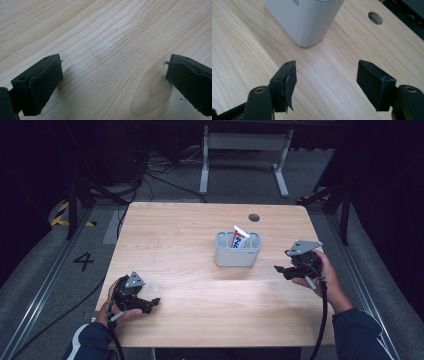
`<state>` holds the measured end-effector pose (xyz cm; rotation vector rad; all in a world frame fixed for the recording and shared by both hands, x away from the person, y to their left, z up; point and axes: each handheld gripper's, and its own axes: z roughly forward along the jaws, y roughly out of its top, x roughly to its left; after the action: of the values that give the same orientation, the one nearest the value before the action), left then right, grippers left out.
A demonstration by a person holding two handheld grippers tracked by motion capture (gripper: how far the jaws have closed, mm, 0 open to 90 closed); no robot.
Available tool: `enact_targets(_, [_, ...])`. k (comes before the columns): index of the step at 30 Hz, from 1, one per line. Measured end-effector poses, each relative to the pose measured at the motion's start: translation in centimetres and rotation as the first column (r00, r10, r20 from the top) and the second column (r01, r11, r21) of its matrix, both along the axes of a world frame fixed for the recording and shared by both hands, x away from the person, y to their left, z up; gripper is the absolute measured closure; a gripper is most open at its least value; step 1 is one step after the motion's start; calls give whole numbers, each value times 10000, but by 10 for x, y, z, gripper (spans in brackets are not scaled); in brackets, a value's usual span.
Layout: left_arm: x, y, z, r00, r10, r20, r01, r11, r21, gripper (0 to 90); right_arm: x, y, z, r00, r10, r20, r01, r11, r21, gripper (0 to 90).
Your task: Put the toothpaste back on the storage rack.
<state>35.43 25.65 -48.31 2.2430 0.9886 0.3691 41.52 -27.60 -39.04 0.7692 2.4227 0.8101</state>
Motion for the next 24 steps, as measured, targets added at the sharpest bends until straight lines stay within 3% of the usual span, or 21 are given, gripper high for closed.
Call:
enact_targets(7, [0, 0, 0, 10000, -1, 2, 1, 10000, 4, 13, -5, -6, -15, 9999, -27, -157, 22, 9994, -335, 326])
enact_targets(16, [0, 0, 0, 10000, -2, 3, 2, 10000, 6, 13, -16, -12, -28, 9999, 73, -114, -78, 9992, -380, 309])
enact_targets(24, [0, 0, 0, 10000, -15, -4, 15, 10000, 10, 13, -25, -29, -44, 9992, -217, -330, 209, 9995, -256, 308])
